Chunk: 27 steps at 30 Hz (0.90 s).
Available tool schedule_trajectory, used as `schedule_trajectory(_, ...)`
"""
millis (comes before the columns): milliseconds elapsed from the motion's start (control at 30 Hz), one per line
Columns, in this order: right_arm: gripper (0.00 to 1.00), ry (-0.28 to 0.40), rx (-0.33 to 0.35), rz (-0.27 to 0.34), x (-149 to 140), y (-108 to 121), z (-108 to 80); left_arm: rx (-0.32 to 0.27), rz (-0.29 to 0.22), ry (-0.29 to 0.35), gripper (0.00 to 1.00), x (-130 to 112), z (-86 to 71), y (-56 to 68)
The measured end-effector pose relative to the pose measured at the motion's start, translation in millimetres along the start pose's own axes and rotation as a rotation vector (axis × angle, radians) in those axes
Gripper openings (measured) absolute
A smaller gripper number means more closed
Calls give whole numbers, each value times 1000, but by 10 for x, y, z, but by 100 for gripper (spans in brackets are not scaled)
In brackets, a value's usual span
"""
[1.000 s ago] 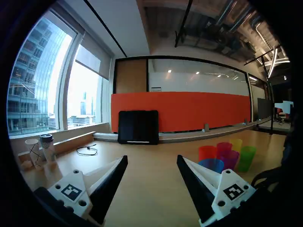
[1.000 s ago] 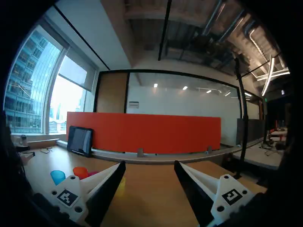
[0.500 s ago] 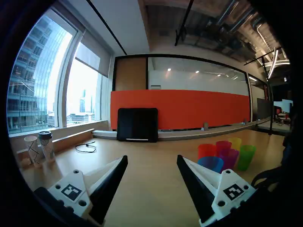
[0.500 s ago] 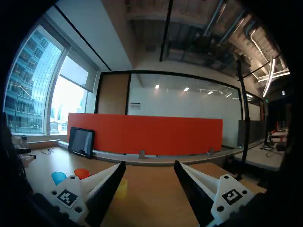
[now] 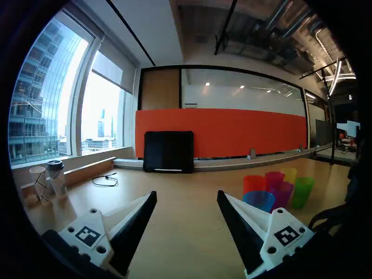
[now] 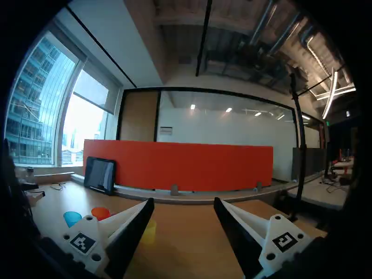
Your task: Pour water
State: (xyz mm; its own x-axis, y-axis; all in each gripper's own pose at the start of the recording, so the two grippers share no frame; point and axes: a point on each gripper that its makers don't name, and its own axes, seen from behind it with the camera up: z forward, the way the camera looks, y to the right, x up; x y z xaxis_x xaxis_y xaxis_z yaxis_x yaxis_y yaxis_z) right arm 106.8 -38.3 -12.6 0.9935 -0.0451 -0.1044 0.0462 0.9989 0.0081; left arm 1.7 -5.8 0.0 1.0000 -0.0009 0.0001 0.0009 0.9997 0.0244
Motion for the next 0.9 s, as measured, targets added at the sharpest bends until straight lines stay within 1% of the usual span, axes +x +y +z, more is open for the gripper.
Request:
schedule_trajectory(300,99,-4,11,-3,-53,17,18,0,0,0,96,-5,-5,-3)
schedule_trajectory(500,99,-16,17,2,-188,45,72,1,0,0,96,-1,0,-8)
schedule_trajectory(667,99,-9,23,32,-313,80,119,0,0,0,96,-1,2,-5)
schedule_trajectory(767,99,-20,26,50,-413,97,152,0,1,0,96,0,-1,-5)
schedule_trajectory(900,99,-31,16,48,-532,133,186,1,0,0,96,-1,-2,-6)
